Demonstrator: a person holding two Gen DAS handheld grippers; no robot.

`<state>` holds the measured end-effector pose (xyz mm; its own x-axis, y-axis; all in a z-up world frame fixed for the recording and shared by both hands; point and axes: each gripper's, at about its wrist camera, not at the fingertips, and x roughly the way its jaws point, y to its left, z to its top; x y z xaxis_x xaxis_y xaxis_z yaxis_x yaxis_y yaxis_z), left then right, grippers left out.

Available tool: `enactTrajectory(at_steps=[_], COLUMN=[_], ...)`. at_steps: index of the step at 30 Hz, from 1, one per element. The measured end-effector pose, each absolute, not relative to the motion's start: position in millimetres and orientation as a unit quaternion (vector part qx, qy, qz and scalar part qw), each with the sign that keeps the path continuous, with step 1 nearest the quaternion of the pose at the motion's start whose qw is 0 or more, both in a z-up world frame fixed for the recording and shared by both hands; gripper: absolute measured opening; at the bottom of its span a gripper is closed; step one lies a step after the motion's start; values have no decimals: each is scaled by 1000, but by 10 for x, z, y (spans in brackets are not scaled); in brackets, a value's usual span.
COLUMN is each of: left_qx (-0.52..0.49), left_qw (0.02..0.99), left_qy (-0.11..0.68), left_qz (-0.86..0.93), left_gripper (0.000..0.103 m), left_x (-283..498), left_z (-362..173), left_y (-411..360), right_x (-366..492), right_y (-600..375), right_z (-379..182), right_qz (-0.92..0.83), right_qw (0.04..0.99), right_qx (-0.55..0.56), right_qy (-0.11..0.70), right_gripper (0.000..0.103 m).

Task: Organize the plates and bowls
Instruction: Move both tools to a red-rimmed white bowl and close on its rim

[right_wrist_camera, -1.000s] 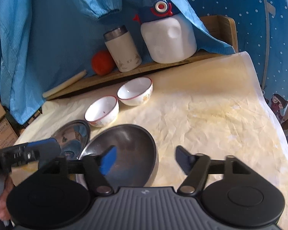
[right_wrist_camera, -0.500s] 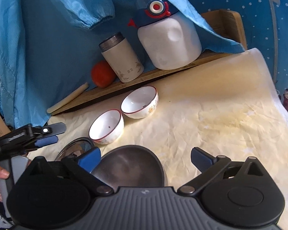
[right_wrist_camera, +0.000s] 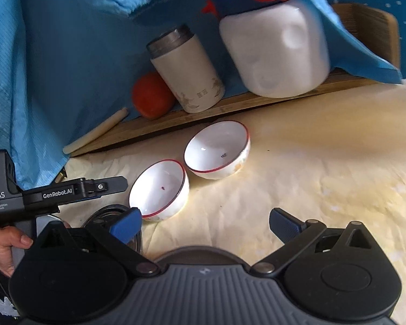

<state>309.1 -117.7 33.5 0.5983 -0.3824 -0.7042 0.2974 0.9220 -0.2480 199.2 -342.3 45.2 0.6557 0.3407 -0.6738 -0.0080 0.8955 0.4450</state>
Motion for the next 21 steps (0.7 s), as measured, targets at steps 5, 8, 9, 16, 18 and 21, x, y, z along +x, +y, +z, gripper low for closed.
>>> enactTrajectory(at_steps=[5, 8, 9, 16, 18, 21], left_qx=[-38, -32, -28, -30, -33, -41], left_qw=[888, 886, 885, 882, 881, 877], left_qy=[416, 421, 422, 431, 434, 441], left_qz=[-193, -194, -193, -189, -187, -186], left_gripper=[102, 102, 102, 102, 102, 102], left_x=[3198, 3238, 3249, 3316, 3331, 3358], left_z=[258, 220, 209, 134, 120, 100], left_y=[-1213, -1222, -1227, -1207, -1209, -1215], right_x=[2171, 2244, 2277, 2472, 2520, 2584], right_y=[-3334, -3310, -3297, -3233, -3229, -3223], right_z=[413, 402, 396, 347, 338, 328], right_qz=[99, 96, 94, 75, 75, 73], right_qw=[881, 879, 878, 865, 858, 854], right_qx=[200, 195, 192, 189, 198, 205], right_qy=[416, 424, 428, 459, 468, 474], right_gripper=[102, 102, 102, 102, 102, 102])
